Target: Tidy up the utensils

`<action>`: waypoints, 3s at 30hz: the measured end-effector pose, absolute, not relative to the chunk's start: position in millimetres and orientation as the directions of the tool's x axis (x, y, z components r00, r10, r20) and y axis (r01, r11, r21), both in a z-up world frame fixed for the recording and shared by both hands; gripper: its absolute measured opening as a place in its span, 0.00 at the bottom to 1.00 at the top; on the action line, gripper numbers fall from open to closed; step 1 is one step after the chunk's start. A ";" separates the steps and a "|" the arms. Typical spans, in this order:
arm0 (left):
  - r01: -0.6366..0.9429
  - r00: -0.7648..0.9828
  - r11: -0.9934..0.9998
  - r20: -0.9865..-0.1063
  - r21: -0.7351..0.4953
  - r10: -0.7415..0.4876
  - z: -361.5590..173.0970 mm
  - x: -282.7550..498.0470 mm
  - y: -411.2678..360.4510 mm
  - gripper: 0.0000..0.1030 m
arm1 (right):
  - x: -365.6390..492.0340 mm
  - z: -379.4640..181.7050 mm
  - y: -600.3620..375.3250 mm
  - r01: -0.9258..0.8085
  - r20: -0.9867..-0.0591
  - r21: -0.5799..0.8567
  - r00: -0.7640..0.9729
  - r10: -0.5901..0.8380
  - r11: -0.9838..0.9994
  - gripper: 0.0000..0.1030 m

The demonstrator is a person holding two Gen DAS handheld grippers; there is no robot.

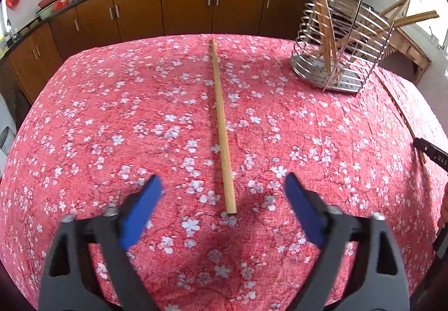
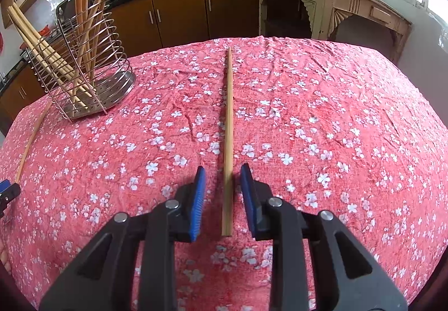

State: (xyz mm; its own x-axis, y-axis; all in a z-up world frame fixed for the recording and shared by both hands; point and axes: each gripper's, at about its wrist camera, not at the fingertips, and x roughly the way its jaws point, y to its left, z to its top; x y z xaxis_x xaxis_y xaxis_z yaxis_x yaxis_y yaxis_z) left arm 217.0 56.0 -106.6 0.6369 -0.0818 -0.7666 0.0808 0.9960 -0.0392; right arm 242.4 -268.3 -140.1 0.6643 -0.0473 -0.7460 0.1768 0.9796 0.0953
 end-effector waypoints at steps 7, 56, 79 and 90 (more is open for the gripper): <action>0.135 0.636 0.990 -0.769 0.040 -0.055 -104.3 197.9 43.1 0.55 | 230.6 -139.6 -268.3 0.169 -0.745 0.097 0.665 -0.041 0.981 0.26; 0.073 0.808 0.997 -0.587 0.011 -0.053 -23.7 149.4 72.7 0.07 | 173.8 -77.5 -272.9 0.145 -0.641 -0.021 0.757 -0.125 0.989 0.07; 0.068 0.812 0.998 -0.581 0.001 -0.055 -23.3 147.2 74.4 0.07 | 165.7 -122.5 -272.2 0.141 -0.715 -0.002 0.692 -0.100 0.990 0.08; 0.044 0.857 0.999 -0.513 -0.023 -0.050 3.5 144.5 80.1 0.07 | 141.5 -19.3 -281.7 0.152 -0.455 0.014 0.881 -0.129 0.988 0.07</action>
State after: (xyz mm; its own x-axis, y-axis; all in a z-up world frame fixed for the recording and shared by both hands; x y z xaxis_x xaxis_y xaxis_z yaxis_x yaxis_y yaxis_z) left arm 144.5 80.1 3.5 0.8569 -0.0498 -0.5131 0.0441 0.9988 -0.0233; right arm 141.5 -281.7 -19.3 0.8813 -0.1288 -0.4548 0.1518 0.9883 0.0143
